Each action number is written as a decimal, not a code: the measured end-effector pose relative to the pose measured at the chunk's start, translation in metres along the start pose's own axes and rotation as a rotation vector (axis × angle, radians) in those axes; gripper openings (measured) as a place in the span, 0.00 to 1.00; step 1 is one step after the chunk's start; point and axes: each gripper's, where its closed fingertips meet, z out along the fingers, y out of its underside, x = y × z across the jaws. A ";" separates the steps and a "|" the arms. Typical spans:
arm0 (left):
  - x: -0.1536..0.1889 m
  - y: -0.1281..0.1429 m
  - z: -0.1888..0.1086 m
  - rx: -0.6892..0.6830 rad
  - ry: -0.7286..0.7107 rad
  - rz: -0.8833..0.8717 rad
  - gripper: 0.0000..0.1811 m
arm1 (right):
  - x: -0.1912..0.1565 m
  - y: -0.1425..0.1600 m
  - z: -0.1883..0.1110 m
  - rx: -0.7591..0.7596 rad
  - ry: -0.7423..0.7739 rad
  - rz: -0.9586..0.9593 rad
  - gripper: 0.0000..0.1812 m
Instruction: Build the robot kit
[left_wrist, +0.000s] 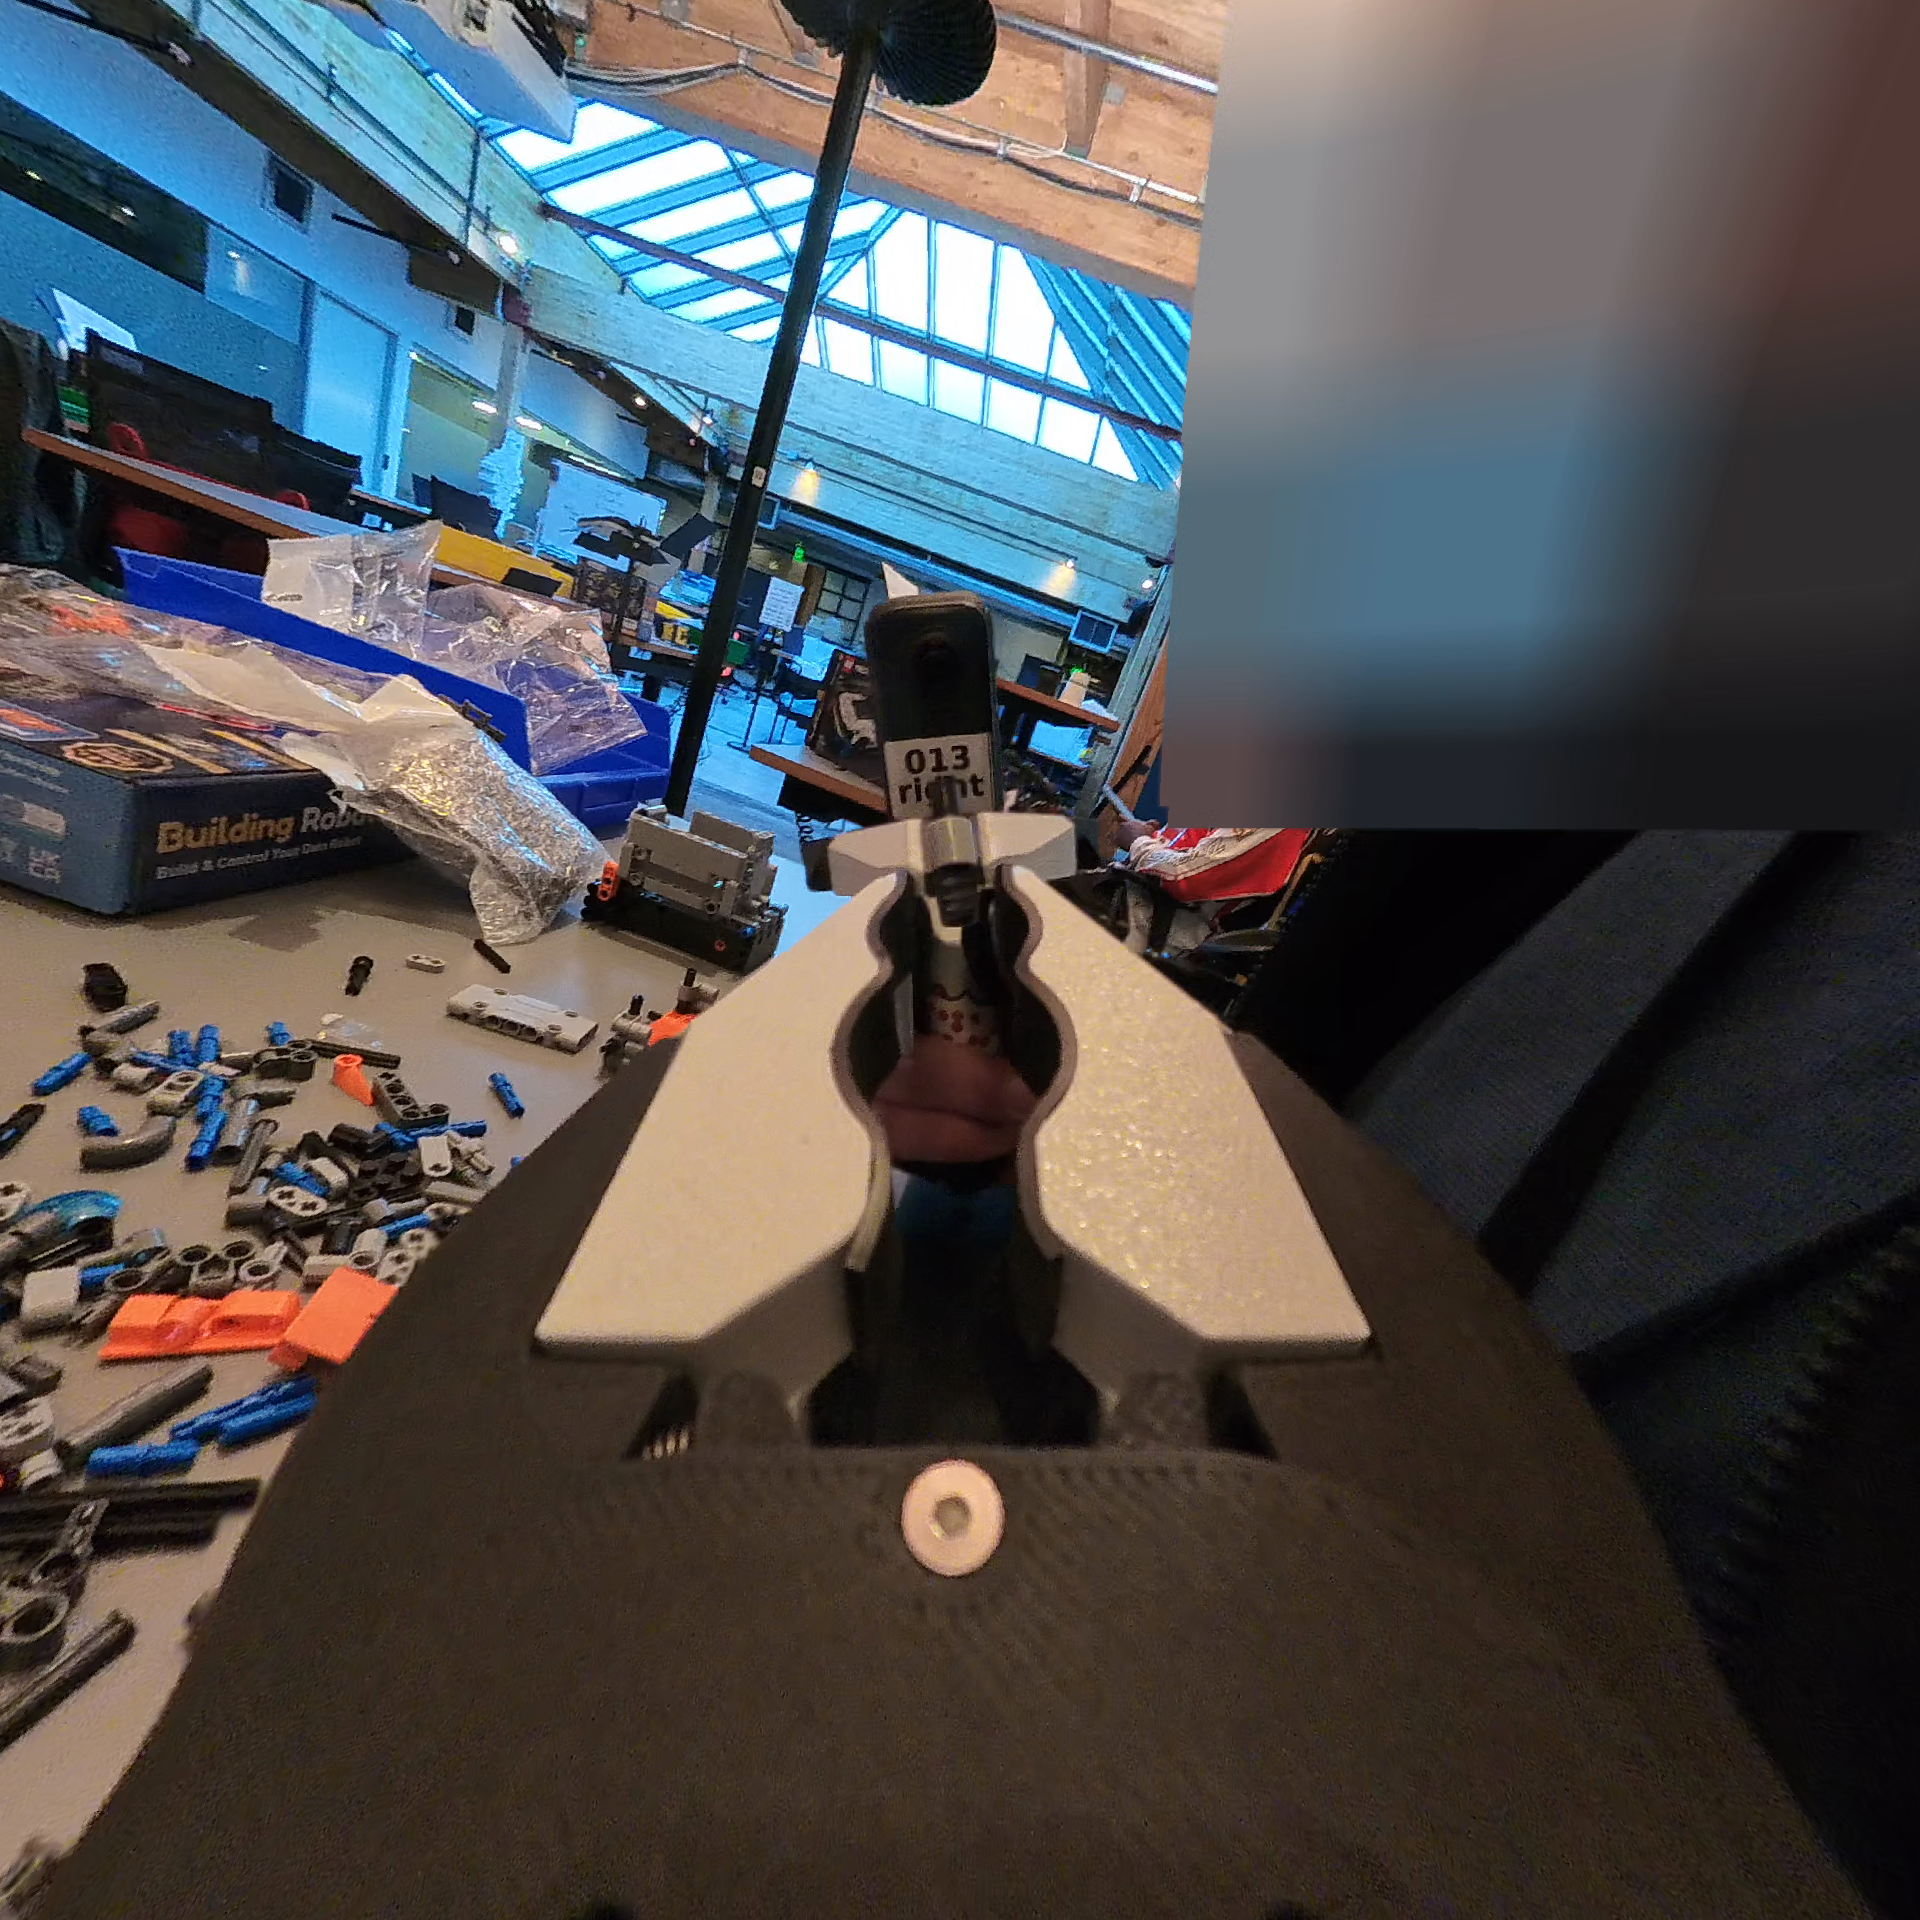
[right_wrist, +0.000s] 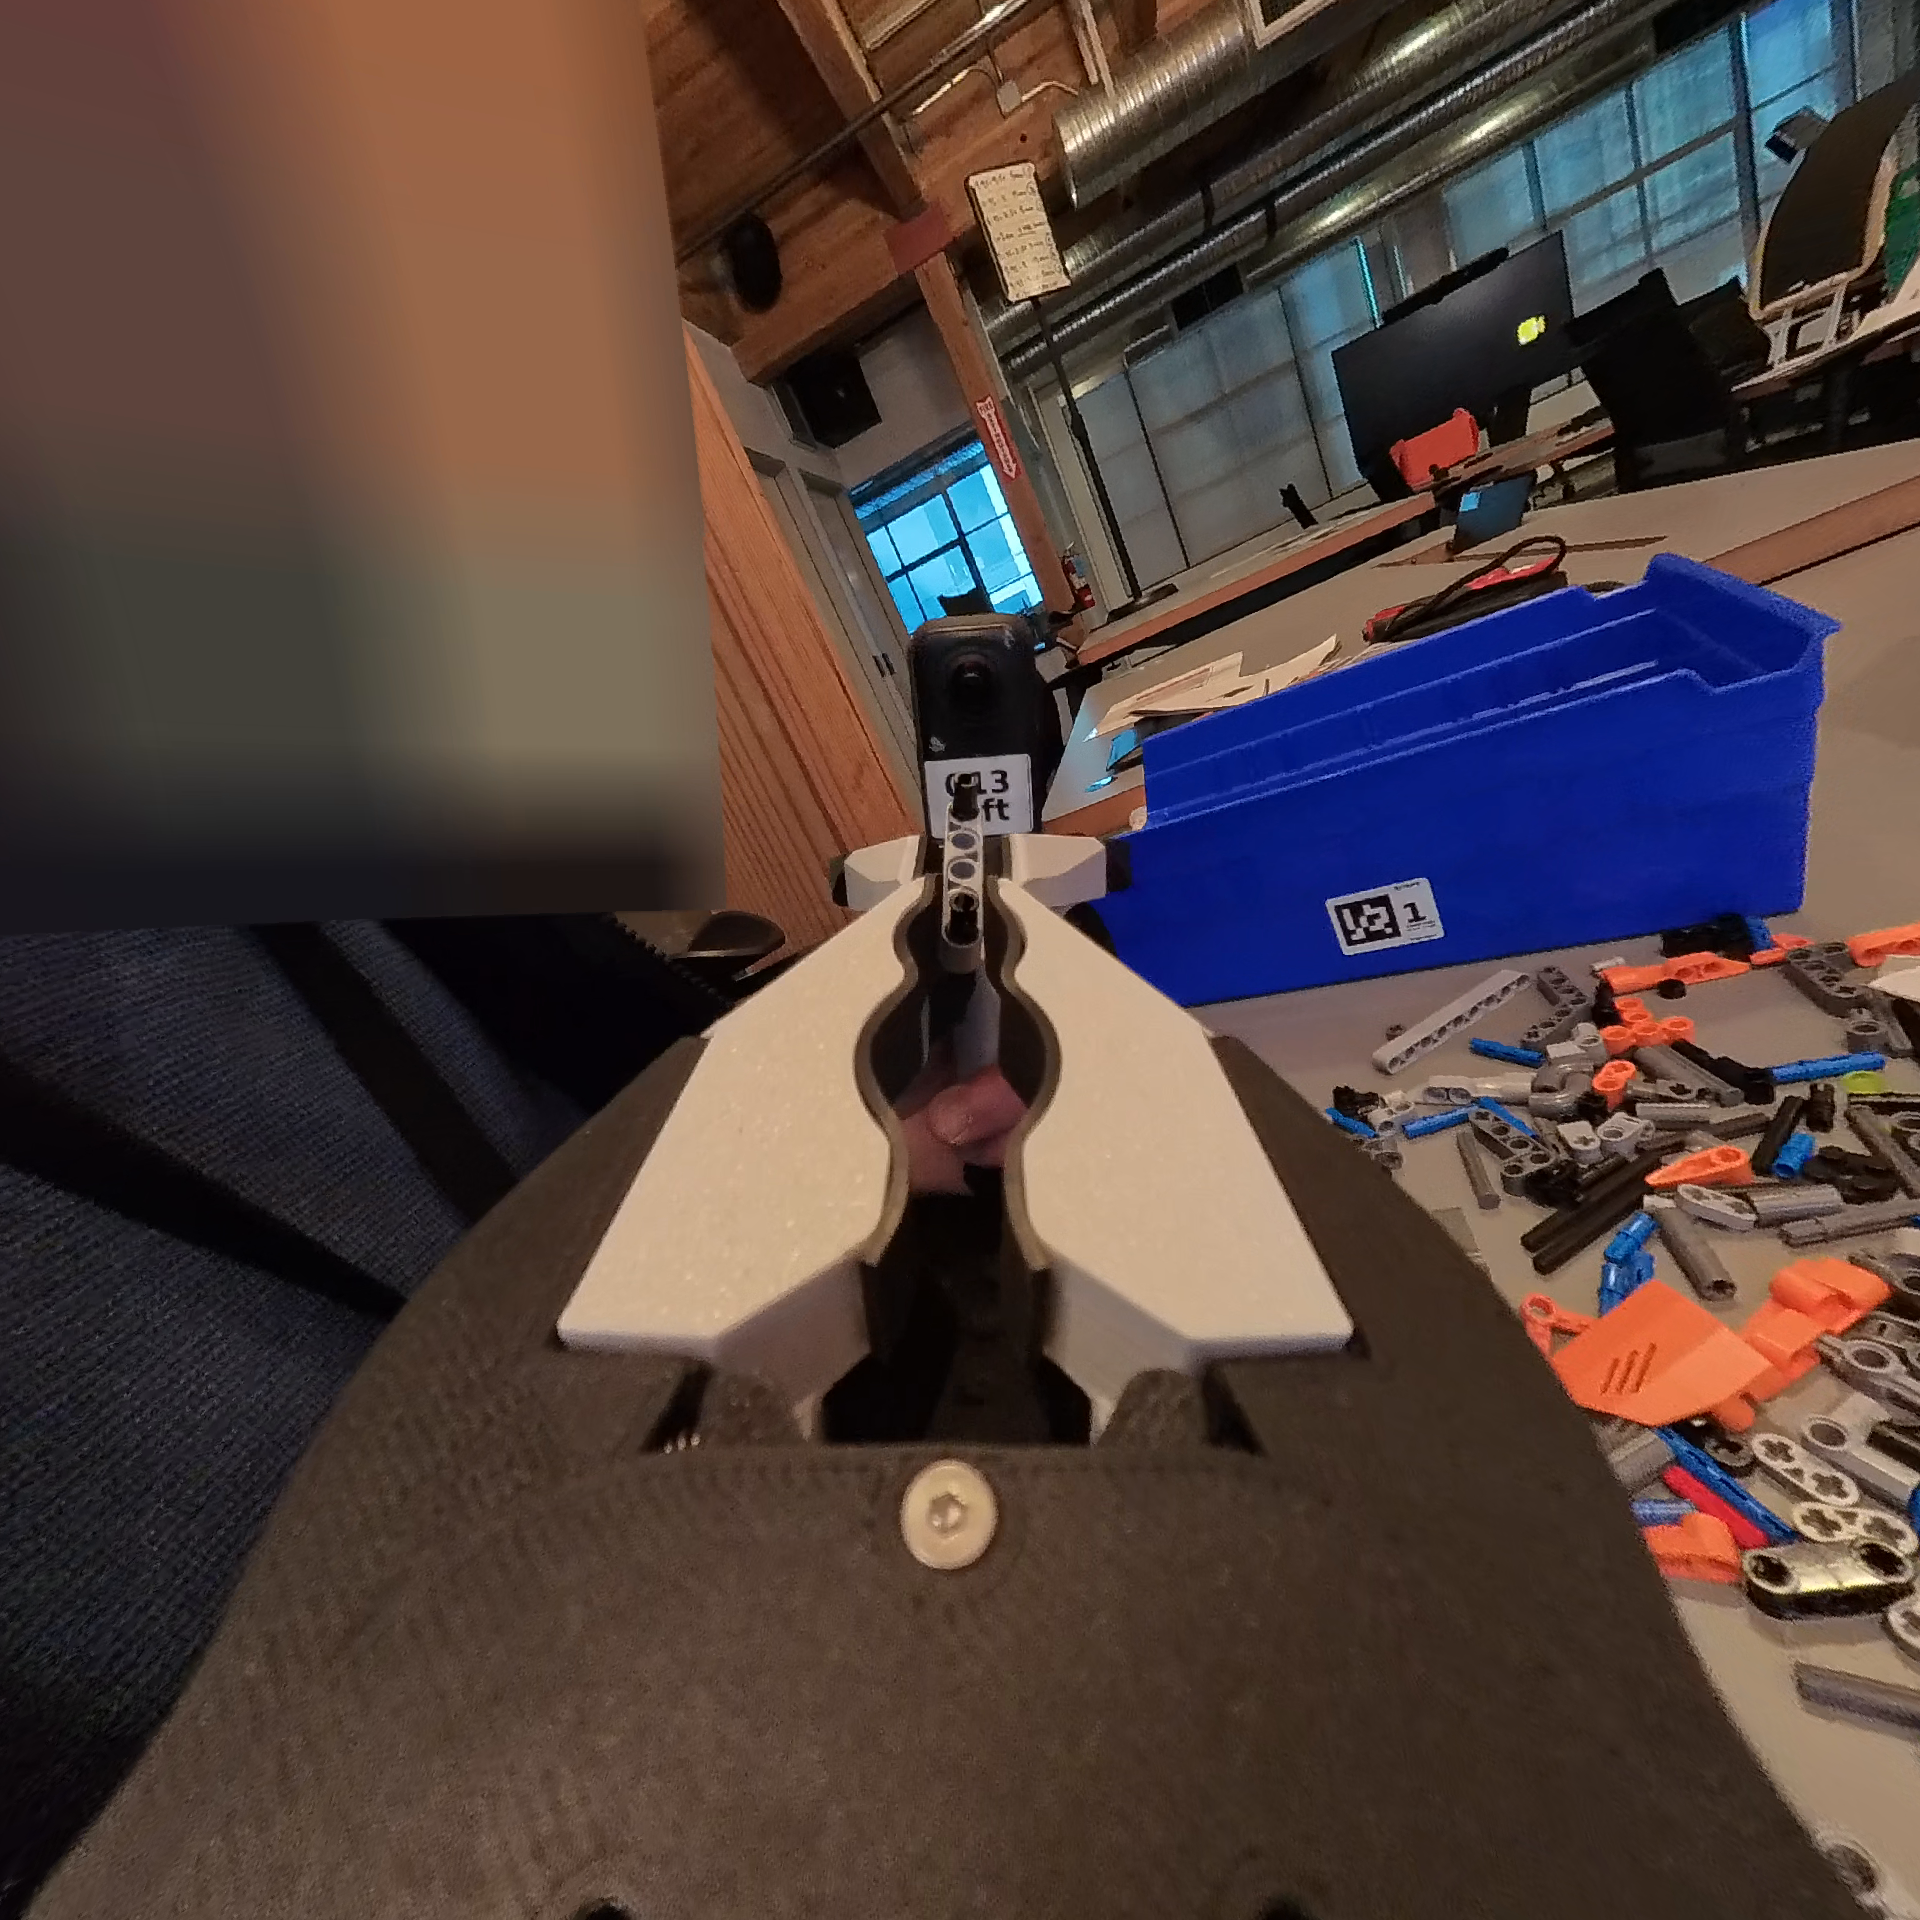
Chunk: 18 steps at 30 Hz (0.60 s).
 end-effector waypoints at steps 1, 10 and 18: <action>0.000 0.001 -0.002 -0.010 -0.008 0.013 0.06 | 0.000 0.002 0.001 -0.009 0.000 0.004 0.02; -0.004 0.000 -0.028 -0.061 -0.102 0.122 0.02 | 0.009 0.017 0.000 -0.149 0.039 0.005 0.09; -0.012 0.008 -0.048 -0.180 -0.175 0.230 0.03 | 0.040 0.024 -0.014 -0.336 0.208 -0.092 0.09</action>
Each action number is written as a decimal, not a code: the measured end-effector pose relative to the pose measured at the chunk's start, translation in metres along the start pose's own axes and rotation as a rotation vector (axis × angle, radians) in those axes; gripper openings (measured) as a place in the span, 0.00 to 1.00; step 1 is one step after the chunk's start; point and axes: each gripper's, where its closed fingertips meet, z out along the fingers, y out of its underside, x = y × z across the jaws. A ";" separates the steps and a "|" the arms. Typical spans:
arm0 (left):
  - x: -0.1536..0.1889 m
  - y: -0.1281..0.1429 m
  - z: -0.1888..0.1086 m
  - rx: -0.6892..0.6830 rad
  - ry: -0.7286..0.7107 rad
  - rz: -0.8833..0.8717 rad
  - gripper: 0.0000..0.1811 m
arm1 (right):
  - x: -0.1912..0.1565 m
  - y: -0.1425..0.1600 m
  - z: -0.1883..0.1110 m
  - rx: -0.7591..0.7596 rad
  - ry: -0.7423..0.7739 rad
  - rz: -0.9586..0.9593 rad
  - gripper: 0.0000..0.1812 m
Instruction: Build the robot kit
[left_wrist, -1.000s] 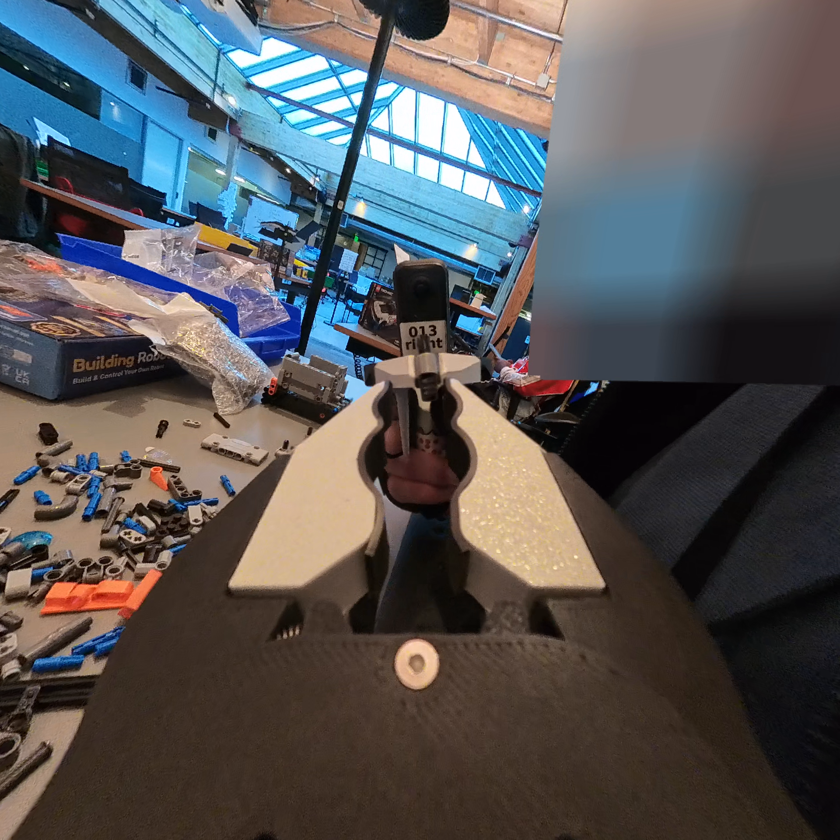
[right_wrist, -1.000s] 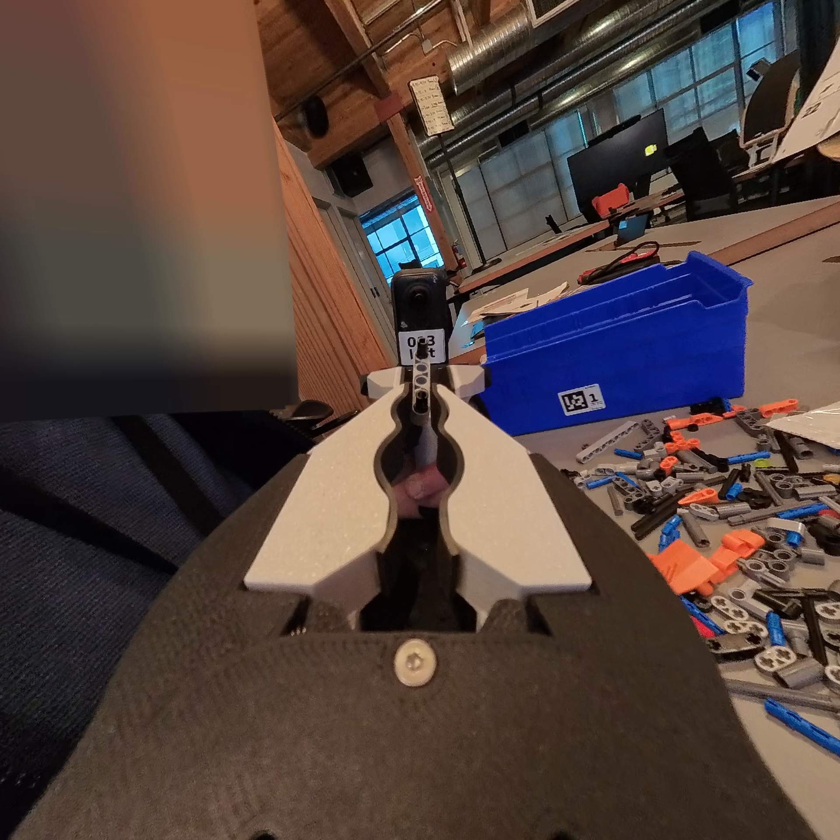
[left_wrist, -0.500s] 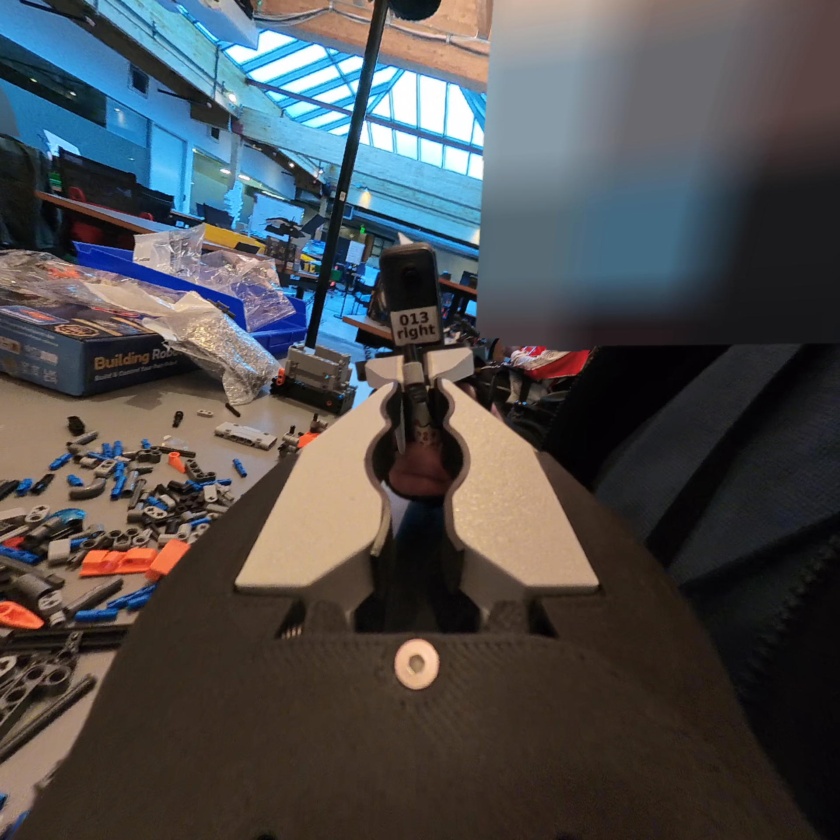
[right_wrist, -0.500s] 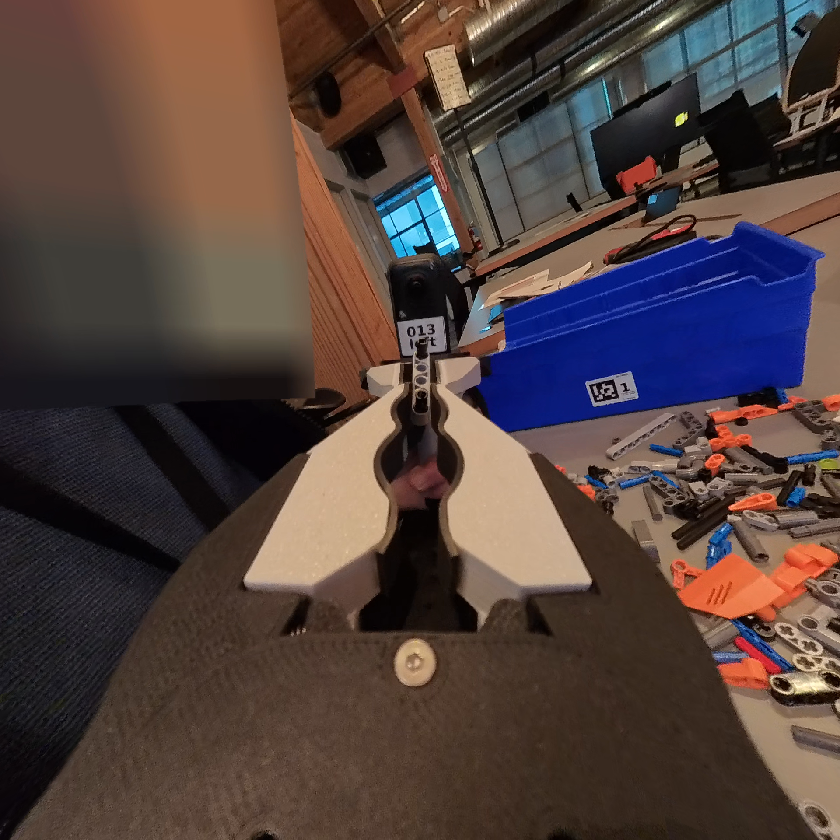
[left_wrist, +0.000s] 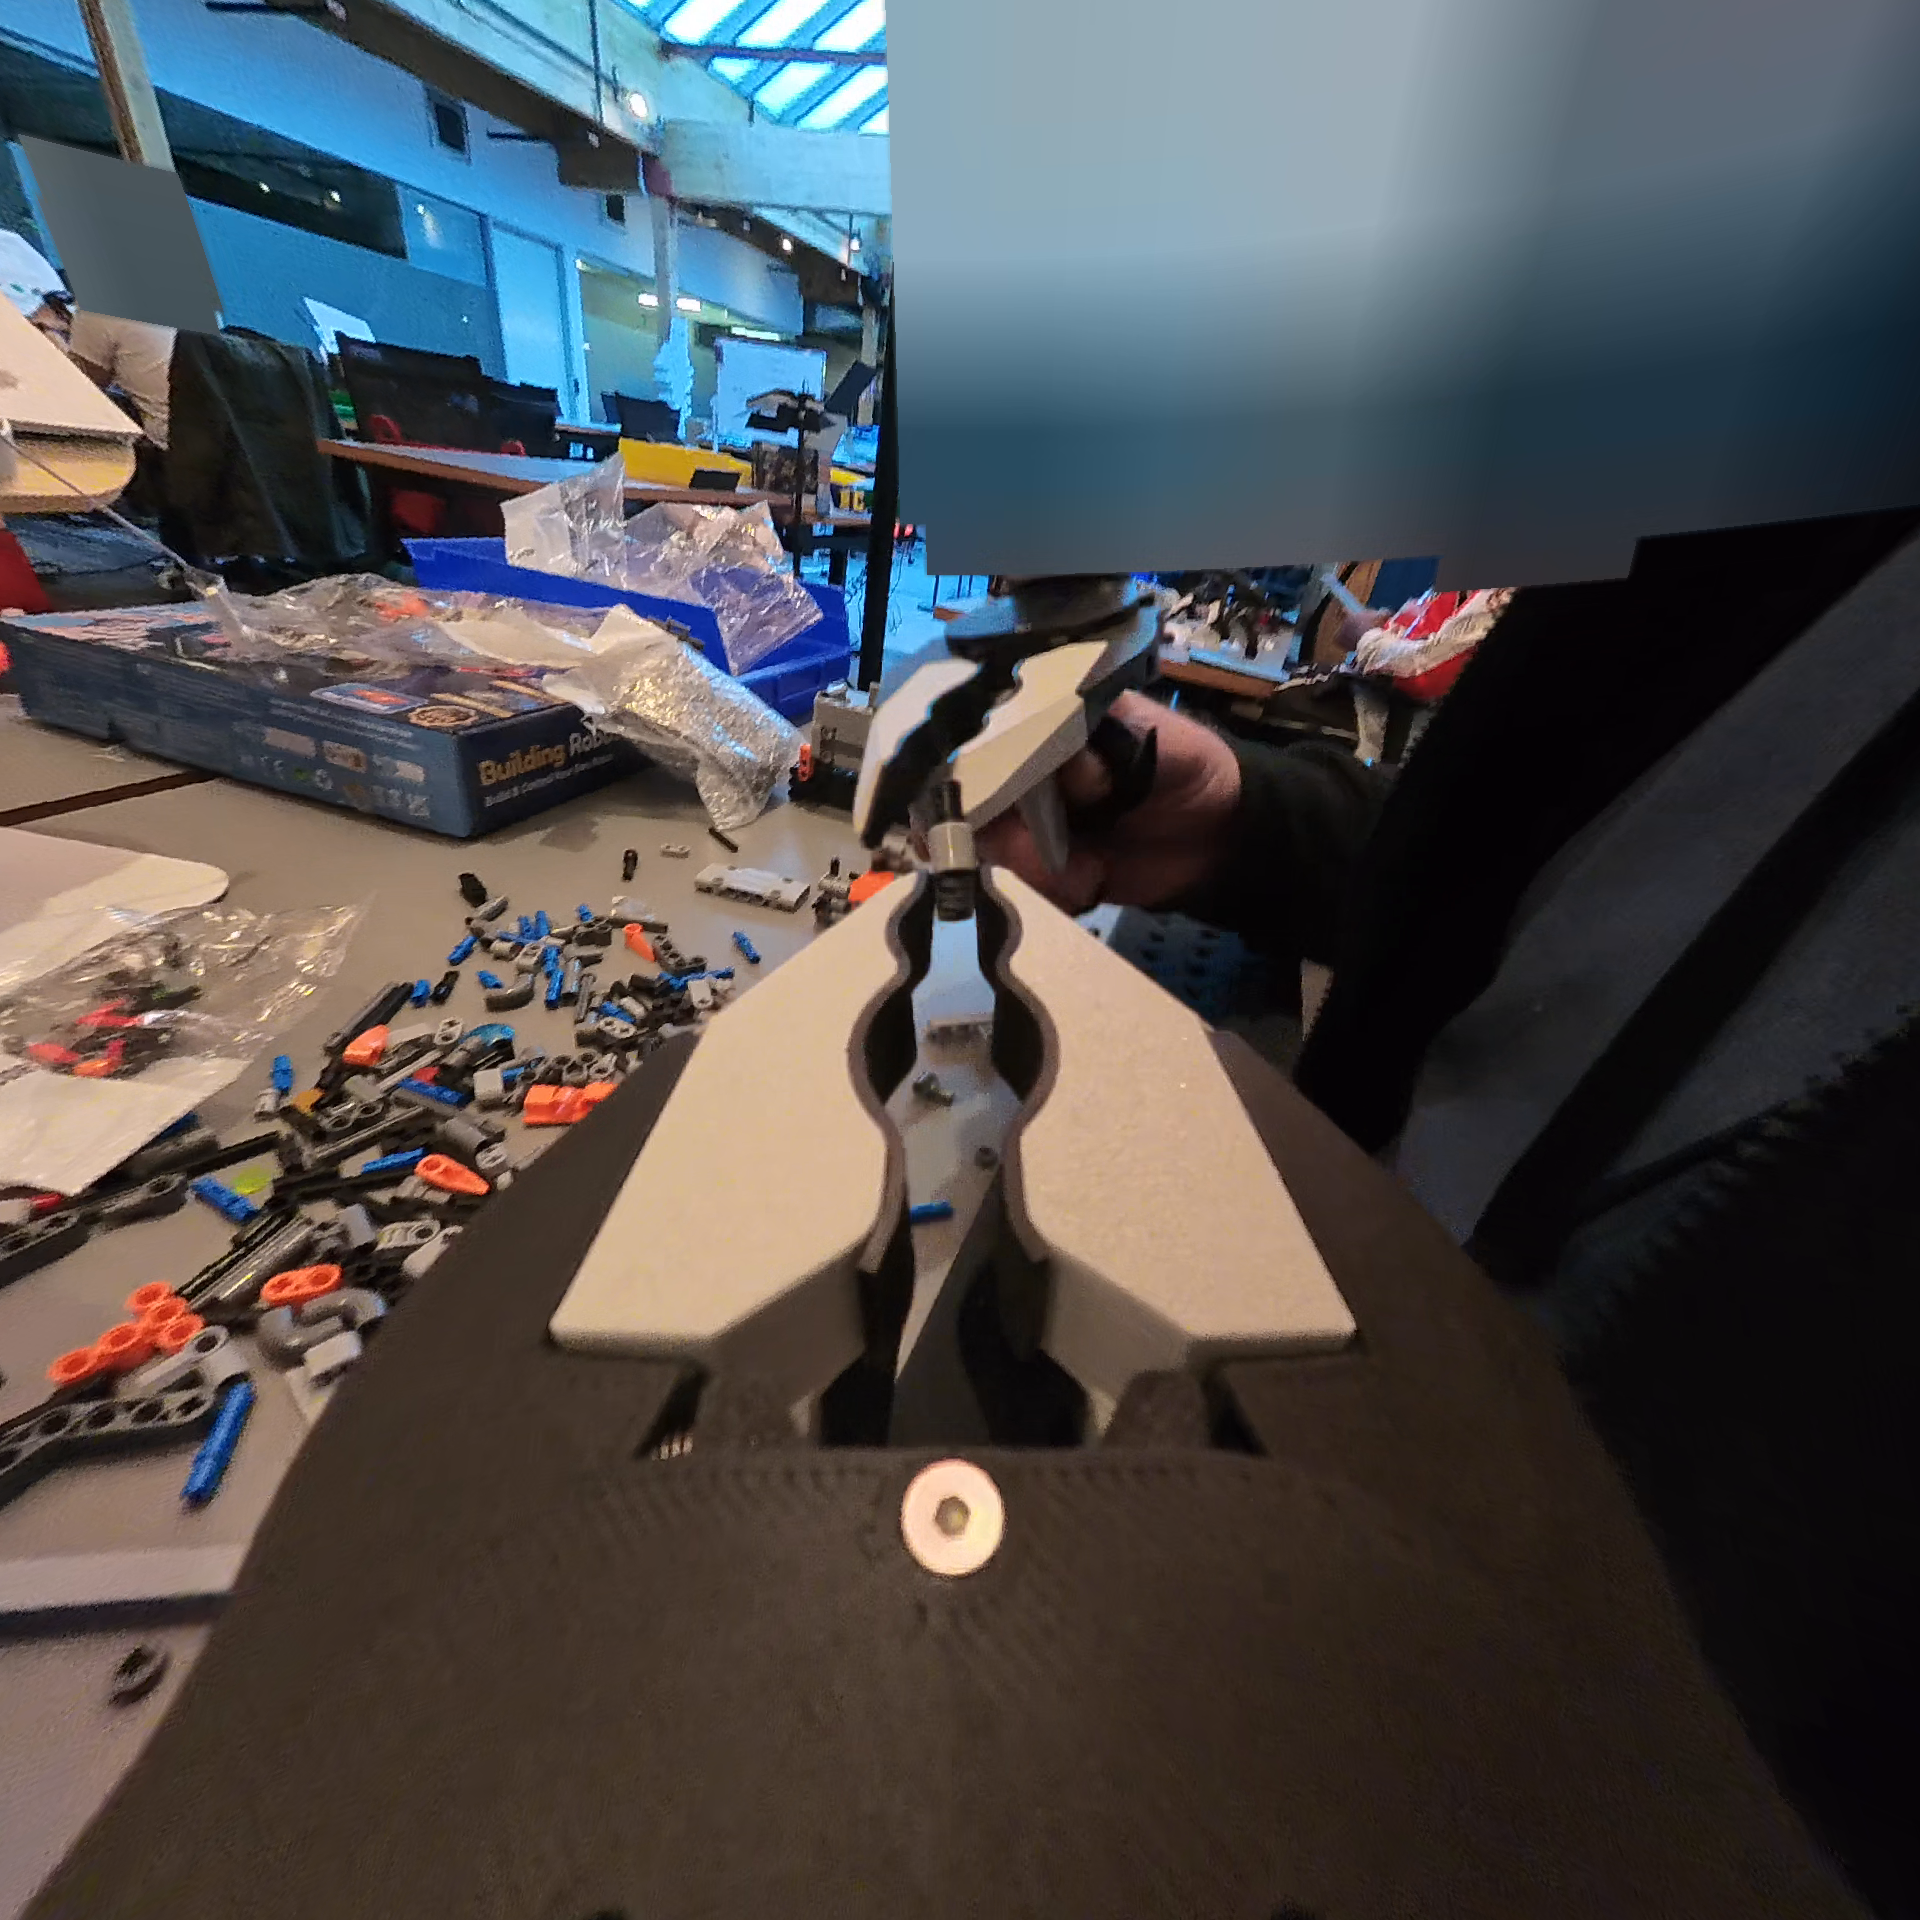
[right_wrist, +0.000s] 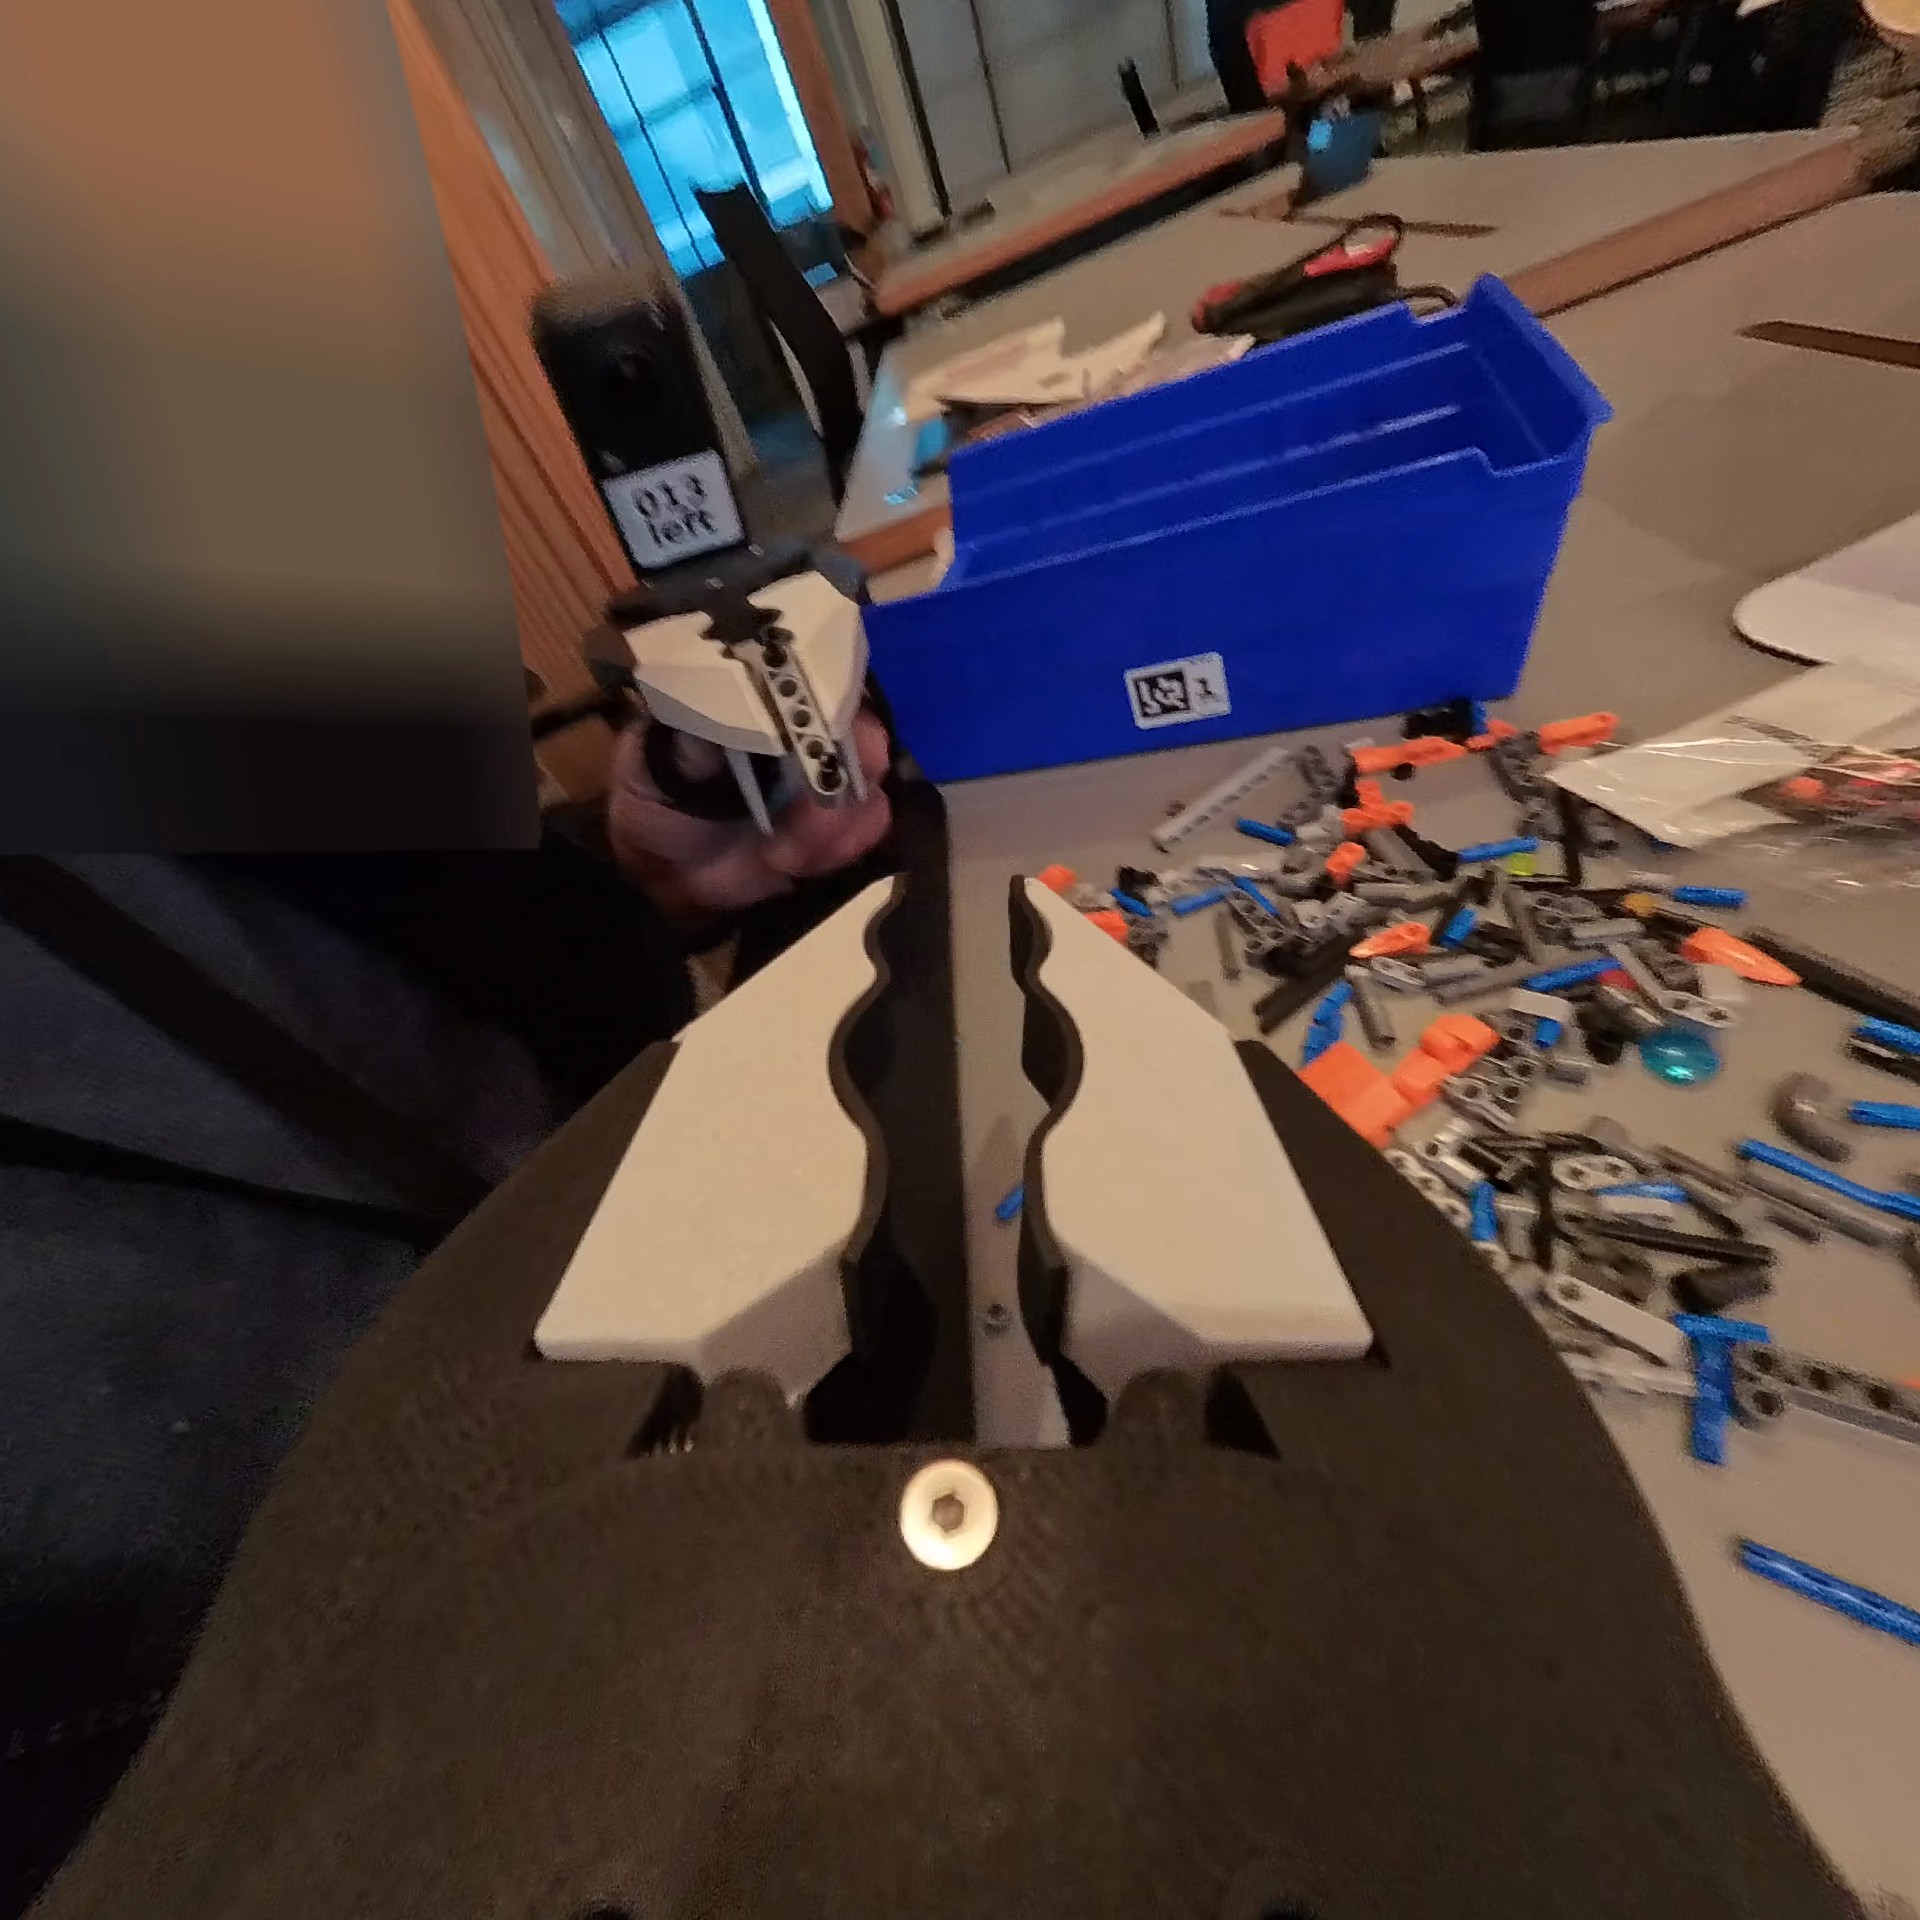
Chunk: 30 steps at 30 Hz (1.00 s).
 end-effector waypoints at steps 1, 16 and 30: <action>-0.001 0.003 -0.002 -0.015 -0.008 0.011 0.03 | 0.004 0.002 0.001 -0.034 0.024 -0.022 0.09; 0.014 0.022 -0.008 -0.105 -0.005 0.128 0.03 | 0.044 0.027 0.035 -0.422 0.143 -0.214 0.08; 0.016 0.023 -0.007 -0.097 0.019 0.122 0.03 | 0.098 0.030 0.056 -0.618 0.240 -0.283 0.11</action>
